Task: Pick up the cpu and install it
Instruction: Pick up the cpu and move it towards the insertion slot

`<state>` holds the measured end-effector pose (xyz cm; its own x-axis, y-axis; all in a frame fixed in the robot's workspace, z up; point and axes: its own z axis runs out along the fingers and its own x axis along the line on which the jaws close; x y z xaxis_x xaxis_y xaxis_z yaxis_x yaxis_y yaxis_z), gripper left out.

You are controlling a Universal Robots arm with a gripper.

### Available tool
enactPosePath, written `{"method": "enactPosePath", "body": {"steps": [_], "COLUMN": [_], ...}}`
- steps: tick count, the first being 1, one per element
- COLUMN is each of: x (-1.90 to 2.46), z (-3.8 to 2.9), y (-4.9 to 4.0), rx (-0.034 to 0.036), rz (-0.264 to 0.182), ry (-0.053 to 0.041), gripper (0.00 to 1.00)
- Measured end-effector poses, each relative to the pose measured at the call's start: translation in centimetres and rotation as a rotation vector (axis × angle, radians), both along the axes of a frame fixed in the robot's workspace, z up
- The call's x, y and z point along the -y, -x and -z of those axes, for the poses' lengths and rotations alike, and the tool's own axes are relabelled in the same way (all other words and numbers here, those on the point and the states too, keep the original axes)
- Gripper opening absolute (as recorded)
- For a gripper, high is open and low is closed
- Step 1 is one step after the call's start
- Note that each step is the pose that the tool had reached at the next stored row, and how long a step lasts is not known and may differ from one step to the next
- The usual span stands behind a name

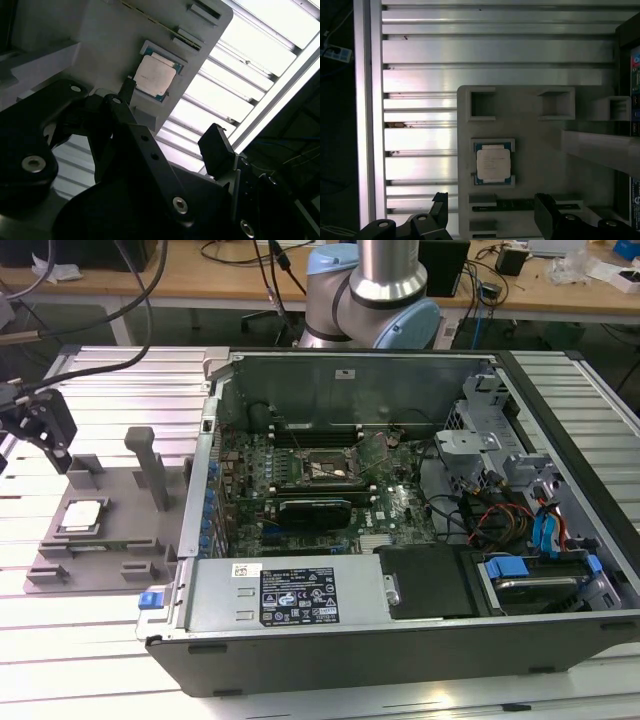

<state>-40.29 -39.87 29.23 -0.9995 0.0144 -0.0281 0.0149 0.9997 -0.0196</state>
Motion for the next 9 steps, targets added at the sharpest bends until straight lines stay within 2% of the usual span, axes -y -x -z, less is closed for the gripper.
{"method": "enactPosePath", "body": {"steps": [9], "x": [0.0], "z": [0.41], "y": [0.0], "rx": [0.0], "rz": [0.0], "ry": [0.0], "gripper": [0.78]}}
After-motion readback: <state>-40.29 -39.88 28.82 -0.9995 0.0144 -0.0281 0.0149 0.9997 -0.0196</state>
